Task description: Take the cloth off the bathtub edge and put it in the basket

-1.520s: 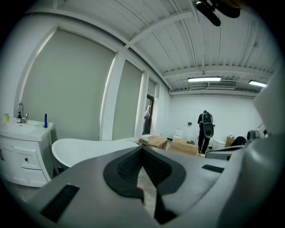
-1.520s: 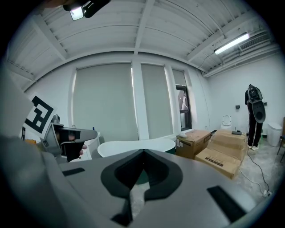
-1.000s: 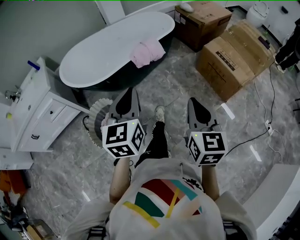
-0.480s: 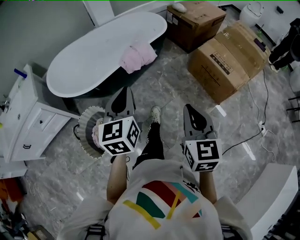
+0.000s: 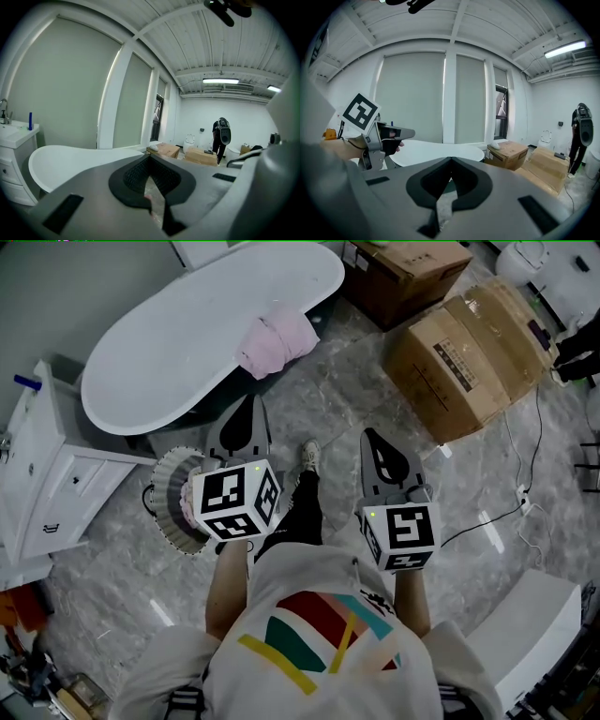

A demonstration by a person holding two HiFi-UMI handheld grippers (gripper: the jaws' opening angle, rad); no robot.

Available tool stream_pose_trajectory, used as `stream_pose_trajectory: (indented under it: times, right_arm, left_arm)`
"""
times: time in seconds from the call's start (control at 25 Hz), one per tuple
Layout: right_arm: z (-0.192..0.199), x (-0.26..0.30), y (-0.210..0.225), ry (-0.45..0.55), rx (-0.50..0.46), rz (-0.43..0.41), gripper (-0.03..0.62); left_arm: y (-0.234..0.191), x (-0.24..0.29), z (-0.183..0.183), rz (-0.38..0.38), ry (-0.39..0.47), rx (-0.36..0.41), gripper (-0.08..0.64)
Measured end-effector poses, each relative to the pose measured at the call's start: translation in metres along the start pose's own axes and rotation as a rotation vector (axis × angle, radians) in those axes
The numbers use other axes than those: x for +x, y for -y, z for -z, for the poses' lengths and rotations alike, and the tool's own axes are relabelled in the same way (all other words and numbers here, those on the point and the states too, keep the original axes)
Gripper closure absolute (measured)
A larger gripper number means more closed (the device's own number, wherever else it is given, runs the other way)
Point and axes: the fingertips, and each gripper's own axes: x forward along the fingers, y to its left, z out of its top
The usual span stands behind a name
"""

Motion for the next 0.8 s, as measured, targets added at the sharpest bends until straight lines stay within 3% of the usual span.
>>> stream_pose_trajectory:
  times: [0.28, 0.56, 0.8]
  right_arm:
    - [-0.039, 0.083, 0.014, -0.007, -0.018, -0.069, 0.581]
    - [-0.077, 0.178, 0.044, -0.035, 0.009, -0.097, 0.581]
    - [-0.096, 0.249, 0.047, -0.069, -0.069, -0.134, 0.581]
  left_arm:
    - [-0.022, 0.074, -0.032, -0.006, -0.016, 0.021, 0.541]
    - [-0.057, 0.161, -0.063, -0.025, -0.005, -0.014, 0.541]
    - [-0.1, 0.217, -0.07, -0.082, -0.001, -0.021, 0.541]
